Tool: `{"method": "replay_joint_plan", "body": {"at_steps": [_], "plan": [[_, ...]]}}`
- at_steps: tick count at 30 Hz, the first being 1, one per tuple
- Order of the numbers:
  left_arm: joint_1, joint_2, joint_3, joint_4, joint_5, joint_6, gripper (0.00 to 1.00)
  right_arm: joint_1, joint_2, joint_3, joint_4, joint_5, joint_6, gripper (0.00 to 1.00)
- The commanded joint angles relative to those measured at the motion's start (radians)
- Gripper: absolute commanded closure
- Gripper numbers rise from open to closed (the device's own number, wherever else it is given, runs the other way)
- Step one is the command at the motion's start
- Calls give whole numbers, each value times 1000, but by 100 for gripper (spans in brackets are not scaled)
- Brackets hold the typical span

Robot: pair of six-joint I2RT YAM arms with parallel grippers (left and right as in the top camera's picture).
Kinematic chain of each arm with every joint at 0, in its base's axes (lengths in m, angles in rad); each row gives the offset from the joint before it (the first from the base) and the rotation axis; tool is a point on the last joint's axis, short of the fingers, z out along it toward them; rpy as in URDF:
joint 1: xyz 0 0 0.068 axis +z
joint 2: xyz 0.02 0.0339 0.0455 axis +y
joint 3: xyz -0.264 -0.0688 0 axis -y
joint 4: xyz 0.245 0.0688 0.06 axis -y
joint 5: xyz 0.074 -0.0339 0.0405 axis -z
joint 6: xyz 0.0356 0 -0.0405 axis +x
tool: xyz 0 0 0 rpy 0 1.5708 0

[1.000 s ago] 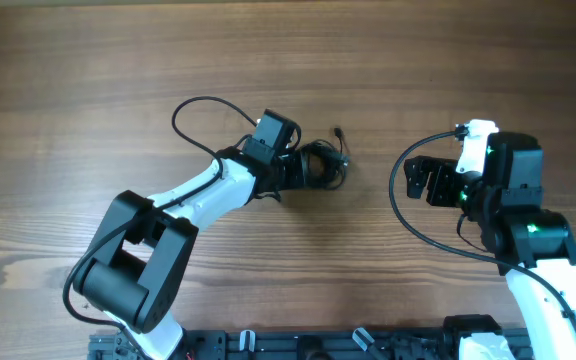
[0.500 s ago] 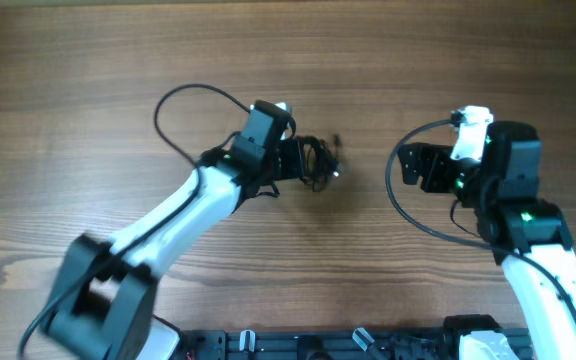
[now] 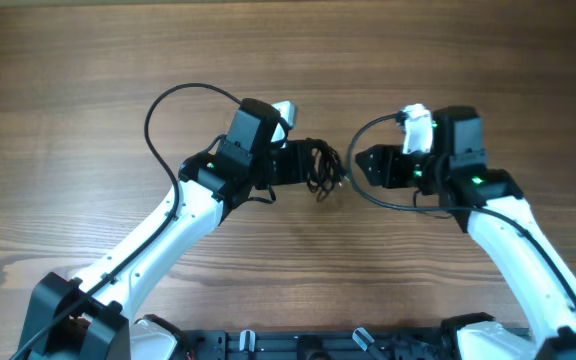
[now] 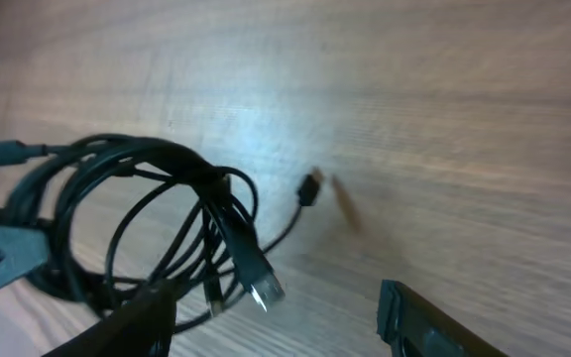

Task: Untangle cables
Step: 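Move the right gripper to the bundle and grasp a cable strand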

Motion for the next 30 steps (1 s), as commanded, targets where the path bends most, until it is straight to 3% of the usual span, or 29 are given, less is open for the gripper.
{"method": "replay_joint_plan", "body": {"at_steps": [1, 14, 18, 21, 25, 28, 30], "plan": [[-1, -16, 11, 31, 108, 14, 96, 23, 59, 22, 7, -27, 5, 37], [-1, -16, 11, 106, 293, -15, 96, 48, 81, 22, 37, -36, 1, 39], [-1, -15, 11, 106, 323, -16, 96, 48, 81, 22, 72, -76, 2, 45], [-1, -15, 11, 106, 331, -19, 96, 48, 81, 22, 106, -150, 2, 51], [10, -15, 11, 119, 340, -64, 96, 48, 81, 22, 114, -179, 2, 70], [27, -16, 11, 158, 388, -71, 96, 48, 81, 21, 111, -178, 0, 71], [45, -15, 11, 183, 425, -71, 96, 48, 81, 21, 113, -177, 1, 82]]}}
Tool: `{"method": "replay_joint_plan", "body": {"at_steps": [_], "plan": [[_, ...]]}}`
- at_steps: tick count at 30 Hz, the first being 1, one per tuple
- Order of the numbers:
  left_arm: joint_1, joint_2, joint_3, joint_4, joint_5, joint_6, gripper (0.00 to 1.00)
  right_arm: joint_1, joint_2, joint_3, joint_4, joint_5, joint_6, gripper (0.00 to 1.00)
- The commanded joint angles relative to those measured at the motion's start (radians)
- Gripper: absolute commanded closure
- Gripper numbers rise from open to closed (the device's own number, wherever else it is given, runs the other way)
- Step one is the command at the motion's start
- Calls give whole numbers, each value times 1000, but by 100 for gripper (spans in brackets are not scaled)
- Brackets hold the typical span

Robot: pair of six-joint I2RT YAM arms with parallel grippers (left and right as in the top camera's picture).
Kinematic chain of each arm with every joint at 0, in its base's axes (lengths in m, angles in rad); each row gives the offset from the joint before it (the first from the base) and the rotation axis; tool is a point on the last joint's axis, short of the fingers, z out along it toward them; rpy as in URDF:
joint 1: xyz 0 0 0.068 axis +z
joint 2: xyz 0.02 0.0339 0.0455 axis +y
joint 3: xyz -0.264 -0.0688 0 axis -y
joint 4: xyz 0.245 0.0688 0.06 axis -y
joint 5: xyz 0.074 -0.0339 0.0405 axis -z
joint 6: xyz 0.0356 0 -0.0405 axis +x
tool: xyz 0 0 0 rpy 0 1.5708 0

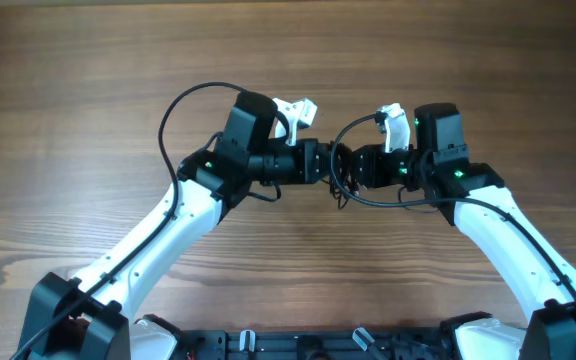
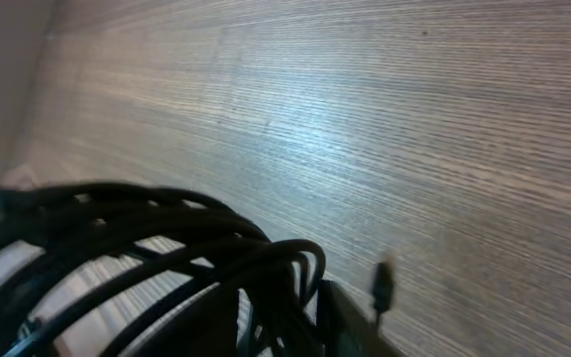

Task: Untangle cables

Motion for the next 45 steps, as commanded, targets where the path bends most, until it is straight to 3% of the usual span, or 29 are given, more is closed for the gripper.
{"method": "replay_joint_plan", "body": {"at_steps": [1, 3, 7, 11, 17, 23, 26, 30, 38, 40, 41, 42, 43, 45], "plan": [[37, -15, 11, 35, 100, -23, 96, 4, 10, 21, 6, -39, -4, 88], [53, -15, 11, 32, 111, -23, 96, 4, 10, 21, 5, -13, -3, 96], [83, -15, 11, 10, 119, -22, 96, 4, 10, 21, -20, 96, 4, 96], [121, -15, 11, -63, 90, 35, 96, 4, 10, 21, -80, 283, 107, 96], [177, -15, 11, -290, -214, 68, 96, 4, 10, 21, -177, 465, 183, 96], [183, -15, 11, -381, -426, 68, 96, 4, 10, 21, -232, 562, 261, 96], [183, -15, 11, -389, -443, 64, 96, 4, 10, 21, -241, 574, 304, 96], [182, -15, 11, -389, -443, 64, 96, 4, 10, 21, -236, 548, 245, 96], [182, -15, 11, -388, -472, 65, 96, 3, 10, 21, -376, 822, 337, 96], [182, -15, 11, -388, -475, 65, 96, 3, 10, 21, -402, 871, 356, 94], [182, -15, 11, -389, -475, 65, 96, 3, 10, 21, -401, 871, 353, 86], [182, -15, 11, -389, -475, 65, 96, 3, 10, 21, -399, 859, 340, 69], [182, -15, 11, -389, -475, 65, 96, 3, 10, 21, -399, 843, 306, 64], [182, -15, 11, -389, -475, 65, 96, 3, 10, 21, -406, 856, 222, 74]]}}
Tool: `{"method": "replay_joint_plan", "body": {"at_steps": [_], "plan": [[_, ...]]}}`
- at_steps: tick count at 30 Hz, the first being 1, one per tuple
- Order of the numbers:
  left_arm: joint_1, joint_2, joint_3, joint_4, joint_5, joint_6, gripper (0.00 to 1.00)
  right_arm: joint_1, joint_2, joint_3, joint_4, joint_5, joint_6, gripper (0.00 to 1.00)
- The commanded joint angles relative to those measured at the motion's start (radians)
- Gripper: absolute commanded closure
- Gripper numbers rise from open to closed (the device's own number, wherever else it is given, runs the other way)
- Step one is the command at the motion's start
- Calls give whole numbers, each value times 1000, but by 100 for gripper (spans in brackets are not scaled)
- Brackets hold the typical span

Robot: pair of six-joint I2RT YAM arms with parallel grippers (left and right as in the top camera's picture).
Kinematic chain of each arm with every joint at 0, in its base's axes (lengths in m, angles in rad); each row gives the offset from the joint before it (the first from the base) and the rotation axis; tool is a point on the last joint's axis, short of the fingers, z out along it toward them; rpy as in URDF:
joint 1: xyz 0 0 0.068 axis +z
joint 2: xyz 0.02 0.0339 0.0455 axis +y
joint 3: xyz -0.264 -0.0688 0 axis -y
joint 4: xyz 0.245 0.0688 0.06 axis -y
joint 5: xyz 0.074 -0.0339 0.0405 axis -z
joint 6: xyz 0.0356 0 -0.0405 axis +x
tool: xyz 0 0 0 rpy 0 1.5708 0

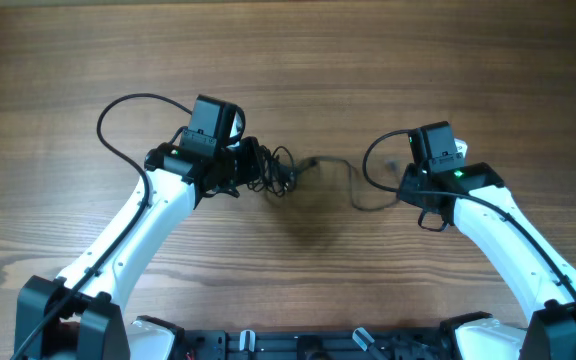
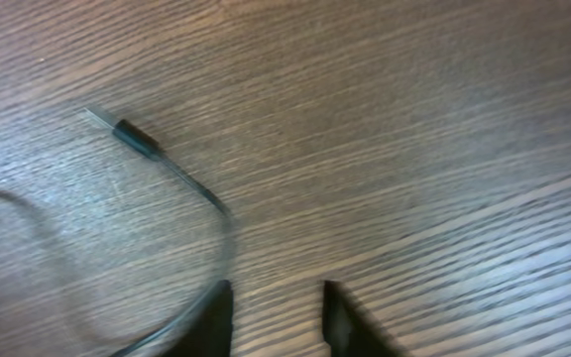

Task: Untangle cables

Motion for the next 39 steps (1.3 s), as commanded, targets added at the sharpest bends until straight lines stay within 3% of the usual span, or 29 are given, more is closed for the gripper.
{"method": "replay_joint_plan", "body": {"at_steps": [1, 3, 5, 7, 9, 11, 14, 23, 29, 32, 38, 39], "plan": [[7, -15, 8, 0, -19, 20, 96, -1, 10, 18, -15, 92, -75, 76], [6, -15, 8, 0, -16, 20, 96, -1, 10, 18, -21, 113, -9, 73], [6, -15, 8, -2, -11, 20, 96, -1, 10, 18, 13, 51, 28, 54], [6, -15, 8, -7, -3, 20, 96, -1, 10, 18, 92, -151, -38, 39], [6, -15, 8, -6, 19, 21, 96, -1, 10, 18, 194, -436, -165, 34], [6, -15, 8, 11, 90, 43, 96, 0, 10, 18, 297, -701, -237, 33], [6, -15, 8, 89, 318, 130, 96, 0, 10, 18, 416, -898, -239, 32], [6, -15, 8, 217, 594, 137, 96, 0, 10, 18, 437, -928, -239, 31], [6, -15, 8, 276, 688, 136, 96, 20, 10, 18, 438, -927, -239, 31], [5, -15, 8, 291, 711, 136, 96, 39, 10, 18, 439, -919, -238, 37], [2, -15, 8, 301, 768, 137, 96, 46, 10, 18, 438, -805, -134, 70], [0, -15, 8, 303, 770, 137, 96, 46, 10, 18, 438, -786, -124, 80]]}}
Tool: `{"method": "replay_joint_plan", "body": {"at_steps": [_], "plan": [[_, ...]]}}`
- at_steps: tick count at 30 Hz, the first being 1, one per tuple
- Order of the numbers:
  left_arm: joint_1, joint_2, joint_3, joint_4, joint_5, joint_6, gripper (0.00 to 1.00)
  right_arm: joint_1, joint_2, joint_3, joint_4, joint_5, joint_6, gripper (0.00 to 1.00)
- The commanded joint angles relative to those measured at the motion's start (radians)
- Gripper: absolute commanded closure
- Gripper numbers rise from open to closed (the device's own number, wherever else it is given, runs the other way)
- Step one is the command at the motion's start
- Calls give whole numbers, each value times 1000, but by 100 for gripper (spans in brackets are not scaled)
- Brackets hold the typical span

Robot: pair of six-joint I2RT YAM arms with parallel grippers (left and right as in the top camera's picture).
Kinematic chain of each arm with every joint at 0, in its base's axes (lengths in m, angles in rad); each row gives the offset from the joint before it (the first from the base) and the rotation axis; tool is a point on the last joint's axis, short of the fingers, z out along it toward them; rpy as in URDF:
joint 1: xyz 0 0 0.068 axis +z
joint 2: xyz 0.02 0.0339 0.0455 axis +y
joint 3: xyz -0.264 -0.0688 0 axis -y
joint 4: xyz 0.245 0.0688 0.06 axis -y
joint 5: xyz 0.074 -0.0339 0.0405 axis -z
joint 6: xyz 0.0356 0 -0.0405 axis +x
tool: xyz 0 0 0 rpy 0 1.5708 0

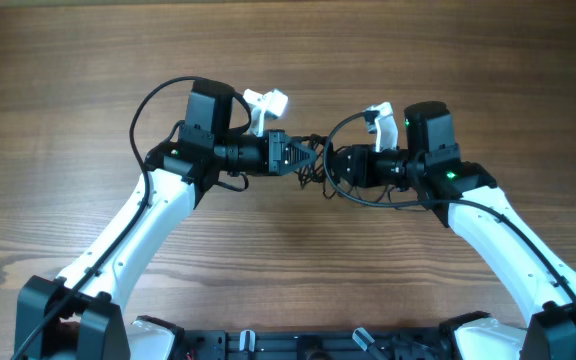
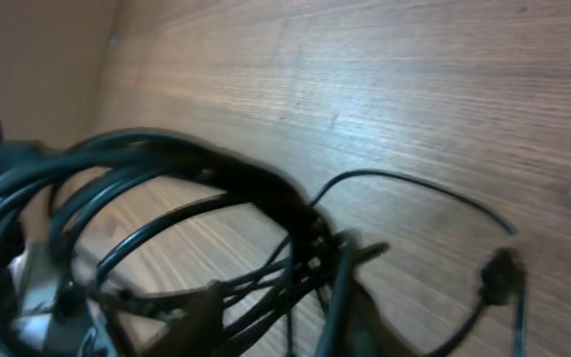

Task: Untangle cables

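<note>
A tangled bundle of black cables (image 1: pixel 315 160) hangs between the two grippers at the table's middle. My left gripper (image 1: pixel 293 155) is shut on the bundle's left side. From the right, my right gripper (image 1: pixel 336 165) reaches into the tangle. In the right wrist view the bundle (image 2: pixel 216 178) fills the left and centre as blurred loops. Several strands pass between the parted fingers of the right gripper (image 2: pixel 285 322). One thin cable arcs out to a small plug (image 2: pixel 504 273) hanging free at the right.
The bare wooden table (image 1: pixel 288 270) surrounds both arms. Each arm carries its own black wiring loop, the left arm's loop (image 1: pixel 140 115) and the right arm's loop (image 1: pixel 346 125). A black frame (image 1: pixel 308 345) runs along the near edge.
The arms were apart, with the left holding the bundle at the left and one cable stretched across towards the right gripper. Now both grippers meet at the centre, the right one back in the tangle.
First my left gripper held the bundle with the right gripper open a little way off. Then the two met at the bundle. Later they stood far apart with one strand drawn out along the table. Now they are together again at the tangle.
</note>
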Motion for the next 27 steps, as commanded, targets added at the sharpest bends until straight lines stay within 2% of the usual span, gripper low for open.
{"method": "replay_joint_plan", "body": {"at_steps": [1, 2, 3, 7, 12, 17, 23, 27], "plan": [[-1, -15, 8, 14, 82, 23, 96, 2, 9, 11, 1, 95, 65, 86], [-1, -15, 8, 14, 82, 23, 96, 2, 9, 11, -3, 117, 74, 93], [-1, -15, 8, 14, 81, 24, 96, 2, 9, 11, -8, 135, 78, 96], [0, -15, 8, -20, 15, 70, 96, 2, 9, 11, -131, 390, 182, 96], [0, -15, 8, -173, -347, 68, 96, 2, 9, 11, -323, 745, 225, 96], [10, -15, 8, -259, -567, 68, 96, 1, 9, 2, -362, 824, 233, 96], [97, -15, 8, -279, -584, 67, 96, -2, 9, -1, -385, 855, 308, 96], [182, -15, 8, -285, -558, 63, 96, -2, 9, -1, -393, 859, 308, 96]]}}
